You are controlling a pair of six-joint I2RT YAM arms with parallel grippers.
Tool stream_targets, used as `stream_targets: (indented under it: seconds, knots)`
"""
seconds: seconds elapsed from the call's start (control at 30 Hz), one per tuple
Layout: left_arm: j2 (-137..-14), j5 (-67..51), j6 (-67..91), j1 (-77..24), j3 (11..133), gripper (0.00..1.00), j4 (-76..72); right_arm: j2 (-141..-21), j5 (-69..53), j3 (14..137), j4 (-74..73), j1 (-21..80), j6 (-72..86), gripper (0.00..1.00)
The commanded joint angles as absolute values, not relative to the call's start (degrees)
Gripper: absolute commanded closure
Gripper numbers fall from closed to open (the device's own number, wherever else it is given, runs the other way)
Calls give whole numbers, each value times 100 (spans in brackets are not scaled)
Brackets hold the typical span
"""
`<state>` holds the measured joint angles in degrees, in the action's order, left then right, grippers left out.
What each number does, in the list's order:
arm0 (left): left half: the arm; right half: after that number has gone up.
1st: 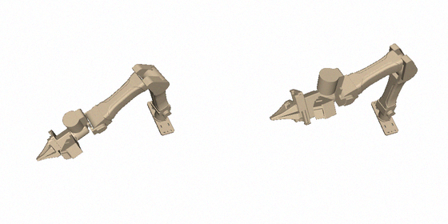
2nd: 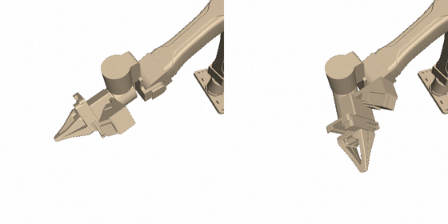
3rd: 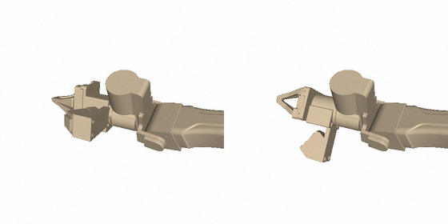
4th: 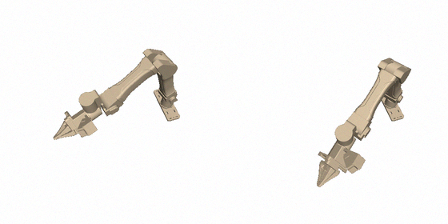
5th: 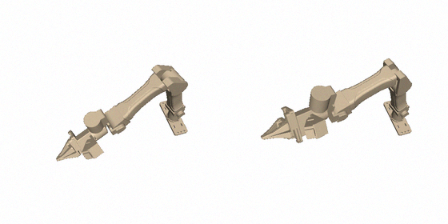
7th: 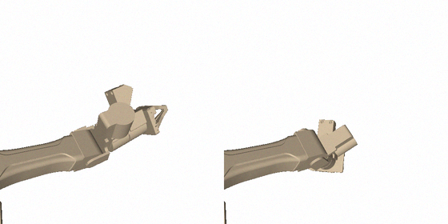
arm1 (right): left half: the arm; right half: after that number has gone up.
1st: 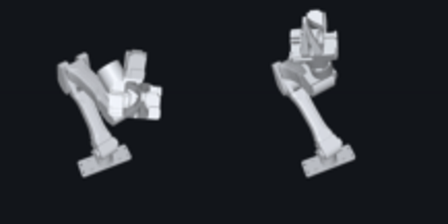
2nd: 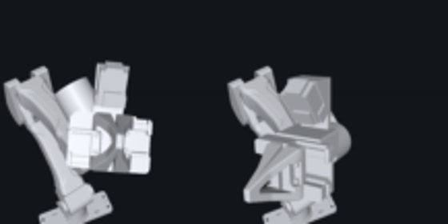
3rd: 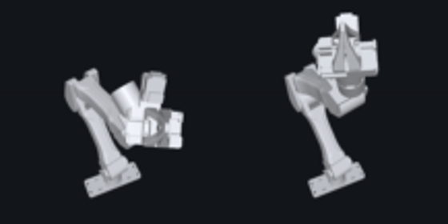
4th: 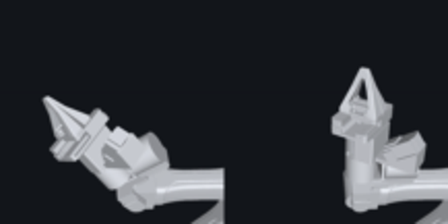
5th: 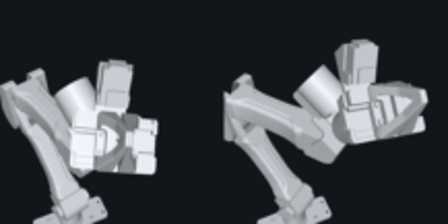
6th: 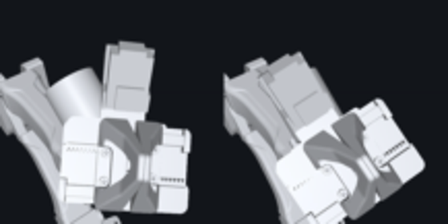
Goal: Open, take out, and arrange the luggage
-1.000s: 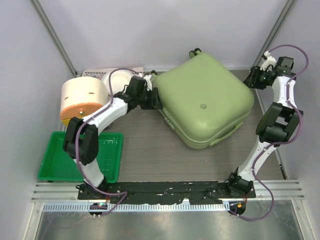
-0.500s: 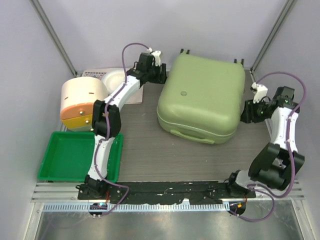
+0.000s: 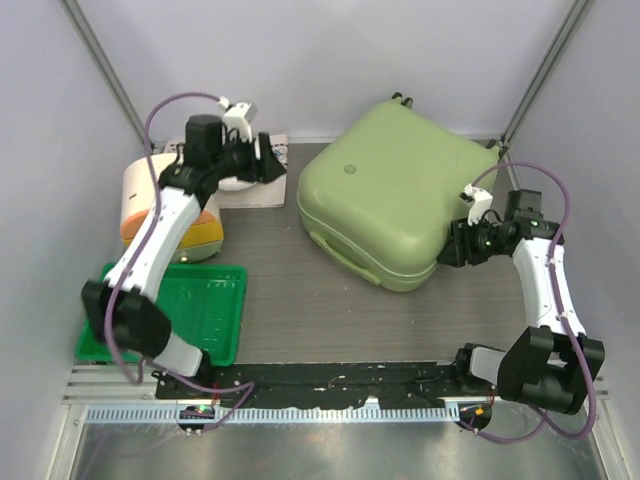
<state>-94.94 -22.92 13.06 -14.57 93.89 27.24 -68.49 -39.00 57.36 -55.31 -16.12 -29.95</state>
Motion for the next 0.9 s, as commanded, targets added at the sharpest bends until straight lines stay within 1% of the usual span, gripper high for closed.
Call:
stream_targets:
  seconds: [0.0,0.1,0.13,0.17,0.27,0.3,0.4,0.43,0.5,0.6,0.63,0.67,0.73,0.77,0.8,0.83,0.87]
  knots:
    - [-8193,-2935,1467,-1652,7561,38,2453,-6872,-4210,5730,-3606,-846,-1435,49]
    - [-7770,-3050,1626,-1749,6848,39,2339,-7180,-4113,5992,-3007,-363,-916,47]
    - [-7648,-3059,1678,-1766,6716,39,2268,-7242,-4113,6107,-2954,-273,-836,46]
    - [-7603,-3085,1687,-1767,6515,39,2224,-7338,-4165,6239,-2944,-229,-748,43]
    - [-7559,-3129,1609,-1767,6460,39,2250,-7304,-4096,6836,-3171,-290,-536,40]
    - [-7550,-3155,1600,-1767,6451,39,2250,-7269,-4113,7099,-3260,-368,-545,40]
    - [-7594,-3208,1547,-1819,6486,39,2259,-7295,-4429,7539,-3629,-1044,-606,39]
    - [-7594,-3225,1529,-1837,6478,39,2259,-7321,-4517,7637,-3917,-1472,-833,39]
    - [-7620,-3191,1407,-1916,6495,39,2259,-7417,-4588,7804,-4261,-1844,-1290,39]
    - [-7664,-3173,1362,-1995,6504,39,2259,-7444,-4588,7526,-4666,-2477,-2090,39]
    - [-7681,-3182,1362,-2004,6504,39,2259,-7436,-4570,7384,-4676,-2592,-2240,40]
    - [-7716,-3173,1362,-2039,6504,39,2259,-7427,-4579,7209,-4606,-2819,-2441,38]
    - [-7831,-3138,1354,-2083,6504,39,2250,-7331,-4842,6647,-4431,-2987,-2584,37]
    - [-7857,-3138,1345,-2135,6513,39,2250,-7269,-4895,6436,-4012,-3023,-2610,36]
    - [-7892,-3138,1345,-2153,6513,39,2259,-7173,-4930,5955,-3712,-3032,-2584,35]
    - [-7953,-3138,1336,-2171,6530,39,2250,-6963,-4922,5689,-2900,-3032,-2471,35]
    - [-7980,-3138,1336,-2188,6548,39,2241,-6891,-4904,5443,-2500,-3032,-2270,34]
